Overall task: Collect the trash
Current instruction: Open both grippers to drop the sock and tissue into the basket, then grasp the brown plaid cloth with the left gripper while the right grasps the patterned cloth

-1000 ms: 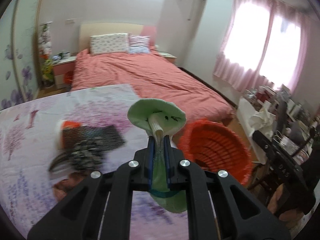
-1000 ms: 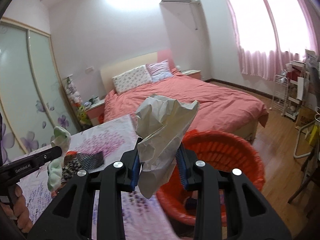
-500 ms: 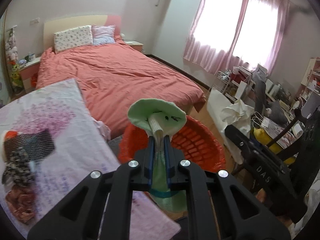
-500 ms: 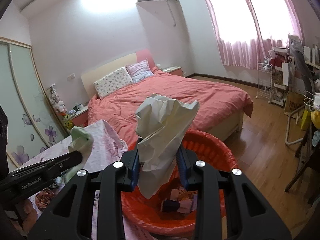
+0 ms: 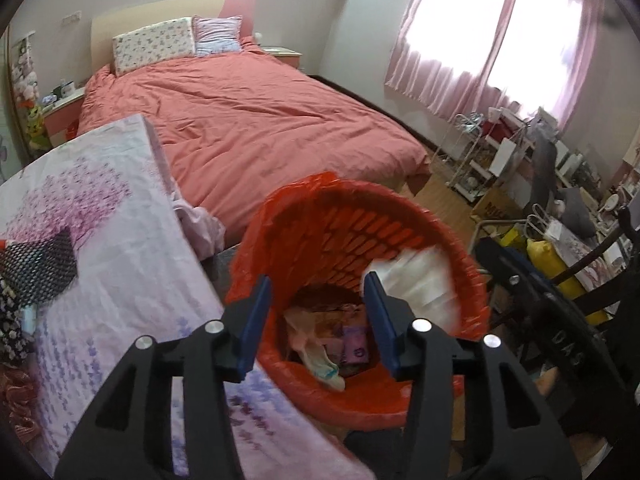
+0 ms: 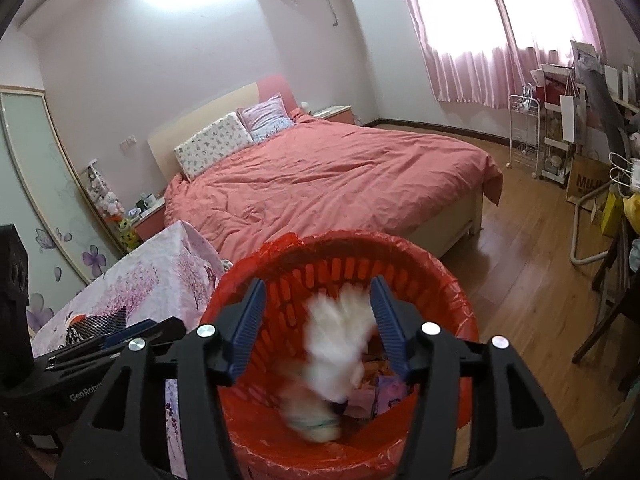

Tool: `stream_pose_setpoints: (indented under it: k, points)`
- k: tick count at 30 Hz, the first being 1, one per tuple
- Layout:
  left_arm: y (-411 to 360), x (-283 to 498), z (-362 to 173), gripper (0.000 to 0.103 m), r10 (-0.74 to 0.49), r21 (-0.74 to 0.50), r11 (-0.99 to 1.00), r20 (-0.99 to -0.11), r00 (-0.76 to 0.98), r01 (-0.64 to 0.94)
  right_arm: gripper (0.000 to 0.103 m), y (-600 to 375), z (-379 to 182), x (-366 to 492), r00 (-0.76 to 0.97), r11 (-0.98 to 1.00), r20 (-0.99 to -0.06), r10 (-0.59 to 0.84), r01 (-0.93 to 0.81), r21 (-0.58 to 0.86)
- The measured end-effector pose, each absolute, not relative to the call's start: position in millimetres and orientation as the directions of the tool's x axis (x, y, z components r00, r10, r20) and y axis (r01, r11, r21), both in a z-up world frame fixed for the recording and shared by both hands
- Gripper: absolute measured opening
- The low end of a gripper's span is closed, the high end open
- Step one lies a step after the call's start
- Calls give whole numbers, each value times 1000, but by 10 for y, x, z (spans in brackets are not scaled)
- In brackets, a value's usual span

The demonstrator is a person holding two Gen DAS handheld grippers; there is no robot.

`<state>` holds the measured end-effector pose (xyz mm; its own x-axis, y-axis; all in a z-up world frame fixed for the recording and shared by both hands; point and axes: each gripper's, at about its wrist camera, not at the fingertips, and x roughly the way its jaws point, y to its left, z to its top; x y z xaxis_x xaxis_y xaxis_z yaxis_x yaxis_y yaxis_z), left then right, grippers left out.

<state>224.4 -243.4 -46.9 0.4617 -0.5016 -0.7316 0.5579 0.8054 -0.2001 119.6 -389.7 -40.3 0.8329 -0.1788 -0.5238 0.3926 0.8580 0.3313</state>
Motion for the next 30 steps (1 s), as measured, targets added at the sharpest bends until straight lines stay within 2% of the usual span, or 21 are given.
stream_pose_setpoints:
  k: [11, 19, 30]
  points:
    - [-1878, 2136, -420, 66, -400, -96, 867, -718, 569, 489, 55, -3742, -301, 1243, 826, 877, -535, -181, 381, 292]
    - [-1185, 2040, -352, 68, -319, -53, 913, -711, 626, 404, 55, -3327, -217, 1323, 835, 916, -533, -134, 310, 256]
    - [292, 1961, -466, 69, -153, -23, 980, -716, 681, 196, 55, -2642, -230, 1467, 830, 958, -557, -27, 180, 222]
